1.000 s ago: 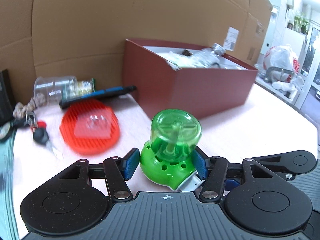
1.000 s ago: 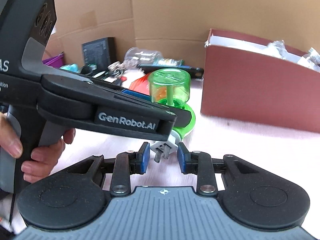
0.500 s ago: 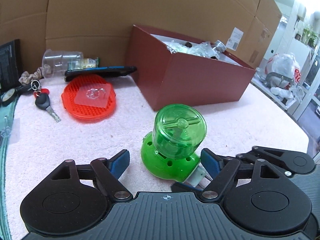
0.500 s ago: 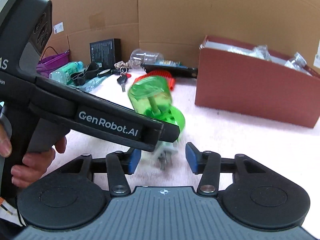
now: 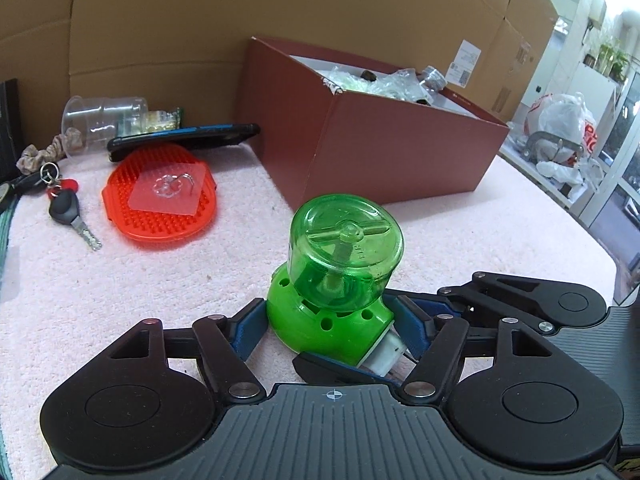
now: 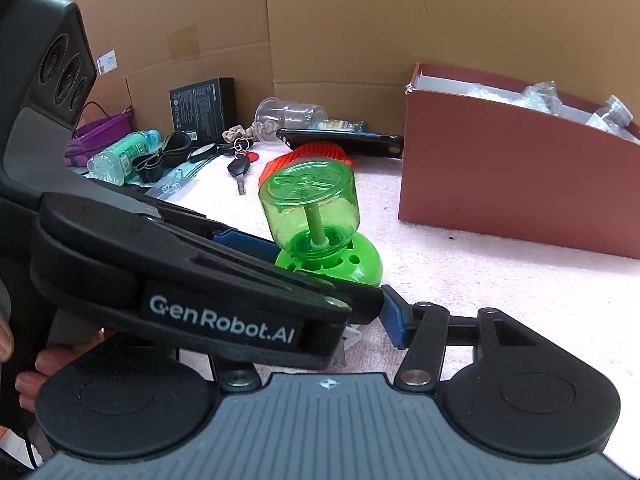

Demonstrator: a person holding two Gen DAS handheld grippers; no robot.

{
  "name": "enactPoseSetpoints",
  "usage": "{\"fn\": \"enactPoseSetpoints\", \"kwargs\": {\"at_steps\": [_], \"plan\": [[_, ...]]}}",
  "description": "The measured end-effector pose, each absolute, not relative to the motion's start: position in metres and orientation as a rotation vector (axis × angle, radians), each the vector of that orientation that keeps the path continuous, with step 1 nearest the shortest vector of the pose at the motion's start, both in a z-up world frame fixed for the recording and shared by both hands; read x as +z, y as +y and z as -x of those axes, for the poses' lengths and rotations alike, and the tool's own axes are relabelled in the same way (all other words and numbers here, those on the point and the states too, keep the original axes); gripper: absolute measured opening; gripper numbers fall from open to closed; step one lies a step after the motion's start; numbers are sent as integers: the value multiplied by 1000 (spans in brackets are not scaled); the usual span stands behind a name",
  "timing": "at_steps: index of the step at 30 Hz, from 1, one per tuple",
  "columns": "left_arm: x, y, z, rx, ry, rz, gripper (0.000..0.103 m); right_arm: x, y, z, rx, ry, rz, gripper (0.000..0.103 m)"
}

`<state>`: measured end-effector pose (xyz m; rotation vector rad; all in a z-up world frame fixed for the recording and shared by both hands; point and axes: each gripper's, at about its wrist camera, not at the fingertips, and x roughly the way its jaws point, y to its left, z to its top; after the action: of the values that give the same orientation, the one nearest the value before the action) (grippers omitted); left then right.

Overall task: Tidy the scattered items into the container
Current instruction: 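Lift the green repeller with the left gripper and carry it over the red box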

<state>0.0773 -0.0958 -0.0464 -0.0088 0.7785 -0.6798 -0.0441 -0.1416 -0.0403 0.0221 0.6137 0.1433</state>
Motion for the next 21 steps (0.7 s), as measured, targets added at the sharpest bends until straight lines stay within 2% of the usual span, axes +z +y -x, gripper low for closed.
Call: {"fn": "enactPoseSetpoints", "kwargs": {"at_steps": [4,5,6,13,21], "plan": [[-47,-96,-79,-684,787,14,80,-44,-141,36,150,629,-28,64],[-47,-96,-79,-682,786,11,71,-45,-141,36,150,630,-31,64],[-46,-96,-79,-680,786,8,70,-45,-141,36,149,628,-34,63],[-33,-100,-66,-684,757,-3,70,-38,-143,44,153,616,-44,62],[6,-113,-52,-698,672,-33,70,-10,-150,60,145,544,-34,62]]}}
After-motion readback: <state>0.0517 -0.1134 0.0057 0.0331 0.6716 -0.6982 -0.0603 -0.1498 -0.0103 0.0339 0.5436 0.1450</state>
